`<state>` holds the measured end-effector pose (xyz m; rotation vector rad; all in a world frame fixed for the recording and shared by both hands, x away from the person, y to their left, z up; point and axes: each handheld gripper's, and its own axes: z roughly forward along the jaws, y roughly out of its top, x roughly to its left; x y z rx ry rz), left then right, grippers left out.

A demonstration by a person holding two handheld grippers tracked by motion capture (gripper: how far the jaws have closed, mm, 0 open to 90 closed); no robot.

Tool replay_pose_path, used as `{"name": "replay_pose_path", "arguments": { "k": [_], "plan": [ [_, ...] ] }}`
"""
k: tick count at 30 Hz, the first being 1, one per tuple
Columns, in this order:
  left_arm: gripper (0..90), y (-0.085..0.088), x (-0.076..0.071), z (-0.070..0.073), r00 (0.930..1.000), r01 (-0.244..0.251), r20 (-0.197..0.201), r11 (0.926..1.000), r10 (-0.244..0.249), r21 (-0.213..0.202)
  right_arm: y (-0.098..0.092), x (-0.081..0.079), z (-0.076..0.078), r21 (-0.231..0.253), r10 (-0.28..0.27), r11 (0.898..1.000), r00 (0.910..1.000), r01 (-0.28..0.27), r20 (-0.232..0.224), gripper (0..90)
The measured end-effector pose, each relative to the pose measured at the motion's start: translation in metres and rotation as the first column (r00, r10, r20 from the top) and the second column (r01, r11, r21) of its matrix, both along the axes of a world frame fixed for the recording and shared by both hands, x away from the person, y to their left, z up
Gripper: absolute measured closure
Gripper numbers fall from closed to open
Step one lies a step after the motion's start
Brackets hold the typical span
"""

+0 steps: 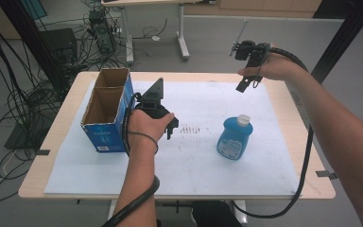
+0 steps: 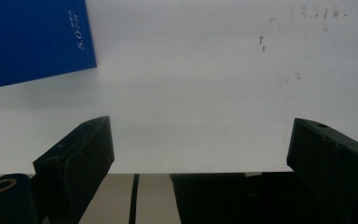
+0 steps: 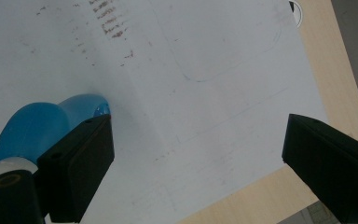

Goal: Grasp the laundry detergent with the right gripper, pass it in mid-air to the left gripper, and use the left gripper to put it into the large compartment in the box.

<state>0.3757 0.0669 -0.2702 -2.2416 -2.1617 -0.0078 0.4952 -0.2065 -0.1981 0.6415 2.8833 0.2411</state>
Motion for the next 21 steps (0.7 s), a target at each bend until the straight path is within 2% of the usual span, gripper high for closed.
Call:
{"name": "replay_pose_path", "arguments": {
  "k": [14,21],
  "plan": [
    [7.6,0.001,-0.003,0.003,1.0,-0.001,0.005,1.0,0.001,-0.001,-0.005,-0.004,0.005,0.009,0.0,1.0,1.0,0.0,0.009,9.4],
    [7.5,-0.004,-0.004,0.004,1.0,0.007,0.005,1.0,-0.007,-0.003,-0.017,-0.013,0.008,0.019,0.004,1.0,1.0,-0.004,0.007,9.3]
  ]
}}
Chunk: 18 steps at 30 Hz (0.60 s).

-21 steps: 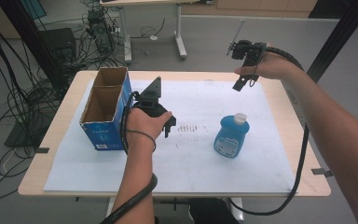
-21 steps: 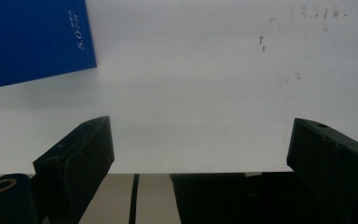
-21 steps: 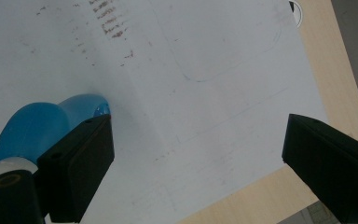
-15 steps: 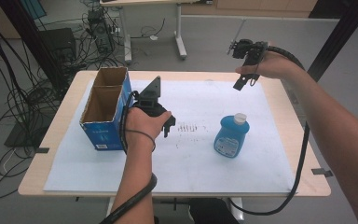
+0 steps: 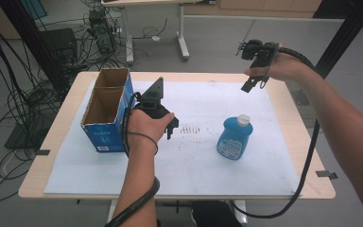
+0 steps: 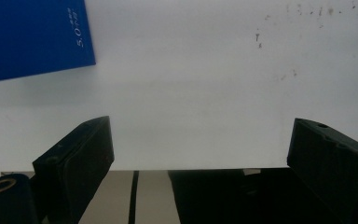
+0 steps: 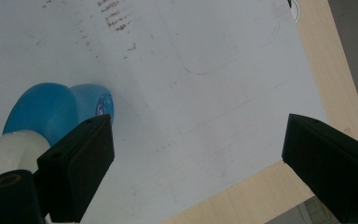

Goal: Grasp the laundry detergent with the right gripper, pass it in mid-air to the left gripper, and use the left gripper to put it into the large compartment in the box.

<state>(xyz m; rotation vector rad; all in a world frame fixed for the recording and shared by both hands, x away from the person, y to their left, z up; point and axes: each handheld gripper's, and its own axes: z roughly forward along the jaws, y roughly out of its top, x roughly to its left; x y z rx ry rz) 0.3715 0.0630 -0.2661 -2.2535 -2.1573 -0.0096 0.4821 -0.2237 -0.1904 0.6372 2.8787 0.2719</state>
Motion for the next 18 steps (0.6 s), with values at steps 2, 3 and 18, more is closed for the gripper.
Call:
{"name": "replay_pose_path", "arguments": {
  "k": [2,3,18],
  "plan": [
    [7.5,-0.002,0.0,0.0,1.0,0.0,0.004,1.0,0.0,-0.001,-0.005,-0.002,0.001,0.01,0.009,1.0,1.0,-0.009,0.005,9.3],
    [7.5,-0.003,0.0,0.001,1.0,0.003,0.004,1.0,-0.003,0.001,-0.011,-0.006,0.002,0.009,0.008,1.0,0.9999,-0.009,0.009,9.4],
    [7.5,-0.01,-0.004,0.008,0.9997,0.024,0.005,0.9996,-0.024,0.013,-0.048,-0.043,0.006,0.031,0.06,0.998,0.9981,-0.06,0.01,9.4]
  ]
}}
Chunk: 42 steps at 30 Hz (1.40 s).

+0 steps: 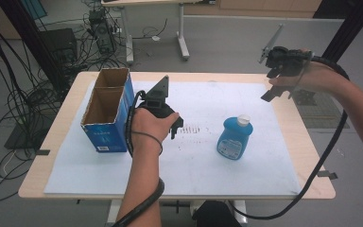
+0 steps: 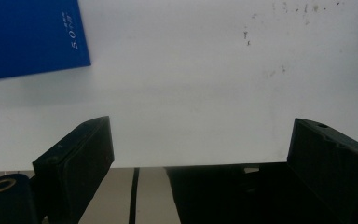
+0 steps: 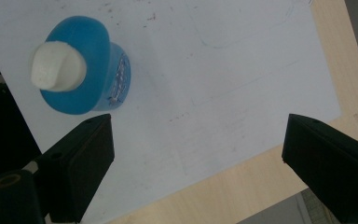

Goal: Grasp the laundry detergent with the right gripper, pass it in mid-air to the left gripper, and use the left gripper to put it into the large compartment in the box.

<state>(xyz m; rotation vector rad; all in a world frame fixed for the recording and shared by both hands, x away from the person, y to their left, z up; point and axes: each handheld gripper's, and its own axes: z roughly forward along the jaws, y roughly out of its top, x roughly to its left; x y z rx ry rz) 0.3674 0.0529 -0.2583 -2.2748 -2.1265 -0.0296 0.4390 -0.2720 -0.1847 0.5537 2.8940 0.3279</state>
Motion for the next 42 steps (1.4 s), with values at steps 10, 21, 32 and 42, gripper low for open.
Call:
{"name": "replay_pose_path", "arguments": {
  "k": [10,21,32,42],
  "plan": [
    [7.5,0.0,-0.002,-0.003,0.9999,0.01,-0.005,0.9999,-0.01,-0.007,-0.019,-0.032,-0.006,0.025,0.038,0.999,0.9993,-0.038,0.001,9.3],
    [7.5,0.003,-0.004,-0.002,0.9999,0.012,0.001,0.9999,-0.012,-0.012,-0.031,-0.054,-0.021,0.031,0.066,0.997,0.9978,-0.065,-0.012,9.1],
    [7.5,0.011,-0.005,0.0,1.0,0.006,0.003,0.9999,-0.006,-0.012,-0.046,-0.078,-0.035,0.102,0.039,0.994,0.9992,-0.039,0.002,7.8],
    [7.5,0.011,-0.006,-0.002,0.9998,0.011,0.013,0.9999,-0.011,-0.012,-0.057,-0.104,-0.072,0.245,-0.02,0.969,0.9994,0.013,0.028,6.9]
  ]
}}
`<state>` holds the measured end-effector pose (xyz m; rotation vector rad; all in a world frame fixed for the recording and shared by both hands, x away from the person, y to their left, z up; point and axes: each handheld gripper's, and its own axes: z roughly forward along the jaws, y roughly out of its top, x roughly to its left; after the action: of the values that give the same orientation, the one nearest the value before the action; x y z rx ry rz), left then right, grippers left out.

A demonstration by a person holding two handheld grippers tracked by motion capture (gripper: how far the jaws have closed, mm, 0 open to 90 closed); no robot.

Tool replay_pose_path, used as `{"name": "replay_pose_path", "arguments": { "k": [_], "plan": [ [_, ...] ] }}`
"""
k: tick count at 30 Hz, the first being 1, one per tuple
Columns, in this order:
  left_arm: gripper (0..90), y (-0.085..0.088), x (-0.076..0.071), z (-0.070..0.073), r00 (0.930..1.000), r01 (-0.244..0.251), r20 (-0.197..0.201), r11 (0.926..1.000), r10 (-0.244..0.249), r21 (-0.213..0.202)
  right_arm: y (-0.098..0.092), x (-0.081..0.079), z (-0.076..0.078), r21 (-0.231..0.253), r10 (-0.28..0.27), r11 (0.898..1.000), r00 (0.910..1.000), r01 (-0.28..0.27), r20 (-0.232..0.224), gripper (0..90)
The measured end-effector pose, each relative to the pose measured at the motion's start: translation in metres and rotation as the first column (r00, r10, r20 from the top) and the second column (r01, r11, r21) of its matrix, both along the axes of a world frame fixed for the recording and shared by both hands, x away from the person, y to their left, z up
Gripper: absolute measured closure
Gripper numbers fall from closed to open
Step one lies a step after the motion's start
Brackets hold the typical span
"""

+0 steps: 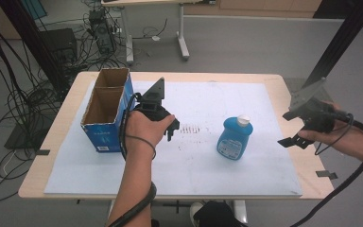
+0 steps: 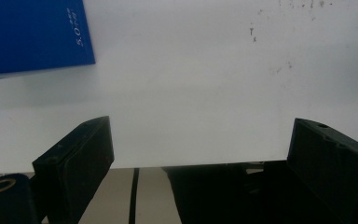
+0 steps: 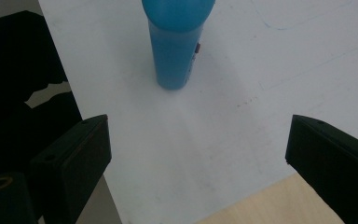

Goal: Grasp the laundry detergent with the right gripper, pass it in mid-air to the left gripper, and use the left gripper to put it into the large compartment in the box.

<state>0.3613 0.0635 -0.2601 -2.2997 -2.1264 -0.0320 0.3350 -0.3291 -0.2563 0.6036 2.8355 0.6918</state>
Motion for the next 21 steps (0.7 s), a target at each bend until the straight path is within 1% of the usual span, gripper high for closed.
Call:
{"name": "replay_pose_path", "arguments": {
  "k": [1,2,4,5,6,7,9,10,11,13,14,16,17,19,21],
  "plan": [
    [7.5,-0.001,0.0,0.0,1.0,0.0,0.0,1.0,0.0,0.0,0.0,-0.001,-0.005,0.012,-0.005,1.0,1.0,0.005,-0.001,6.6],
    [7.5,-0.001,0.001,-0.001,1.0,0.004,-0.002,1.0,-0.004,0.0,0.0,-0.001,-0.005,0.012,-0.005,1.0,1.0,0.005,-0.001,6.6],
    [7.5,-0.002,0.001,-0.002,1.0,0.004,-0.001,1.0,-0.004,0.002,0.0,-0.003,-0.015,0.043,-0.021,0.999,0.9998,0.021,-0.002,5.8],
    [7.5,-0.003,0.002,-0.002,1.0,0.009,-0.002,1.0,-0.009,0.002,0.001,-0.003,-0.018,0.05,-0.026,0.998,0.9997,0.026,-0.002,5.1],
    [7.4,-0.003,0.002,-0.003,0.9999,0.01,-0.003,1.0,-0.01,0.001,0.003,-0.004,-0.028,0.063,-0.034,0.997,0.9994,0.034,0.004,4.8],
    [7.4,-0.004,0.002,-0.003,0.9999,0.011,-0.004,0.9999,-0.011,0.002,0.003,-0.004,-0.028,0.063,-0.034,0.997,0.9994,0.034,0.004,4.8],
    [7.4,-0.004,0.002,-0.005,0.9999,0.011,-0.006,0.9999,-0.011,0.003,0.005,-0.005,-0.036,0.08,-0.038,0.996,0.9992,0.037,0.011,4.6],
    [7.4,-0.004,0.003,-0.005,0.9999,0.012,-0.007,0.9999,-0.012,0.003,0.008,-0.005,-0.044,0.104,-0.041,0.994,0.999,0.039,0.017,4.3],
    [7.4,-0.004,0.003,-0.006,0.9999,0.008,-0.008,1.0,-0.008,0.003,0.008,-0.005,-0.044,0.104,-0.041,0.994,0.999,0.039,0.017,4.3],
    [7.4,-0.003,0.003,-0.008,0.9999,0.005,-0.01,1.0,-0.005,0.002,0.013,-0.006,-0.056,0.134,-0.039,0.99,0.999,0.036,0.022,3.9],
    [7.4,-0.003,0.003,-0.008,0.9999,0.005,-0.01,1.0,-0.005,0.002,0.013,-0.006,-0.056,0.134,-0.039,0.99,0.999,0.036,0.022,3.9],
    [7.4,-0.001,0.004,-0.01,0.9999,0.006,-0.016,1.0,-0.006,0.006,0.02,-0.006,-0.067,0.155,-0.035,0.987,0.9987,0.029,0.038,3.7],
    [7.4,-0.001,0.004,-0.01,0.9999,0.006,-0.016,1.0,-0.006,0.006,0.02,-0.006,-0.067,0.155,-0.035,0.987,0.9987,0.029,0.038,3.7],
    [7.4,0.0,0.003,-0.011,0.9998,0.003,-0.018,1.0,-0.003,0.006,0.024,-0.006,-0.074,0.169,-0.034,0.985,0.9987,0.027,0.038,3.8],
    [7.4,0.001,0.003,-0.011,0.9998,0.005,-0.019,1.0,-0.005,0.007,0.029,-0.005,-0.083,0.19,-0.044,0.981,0.998,0.035,0.045,3.7]
  ]
}}
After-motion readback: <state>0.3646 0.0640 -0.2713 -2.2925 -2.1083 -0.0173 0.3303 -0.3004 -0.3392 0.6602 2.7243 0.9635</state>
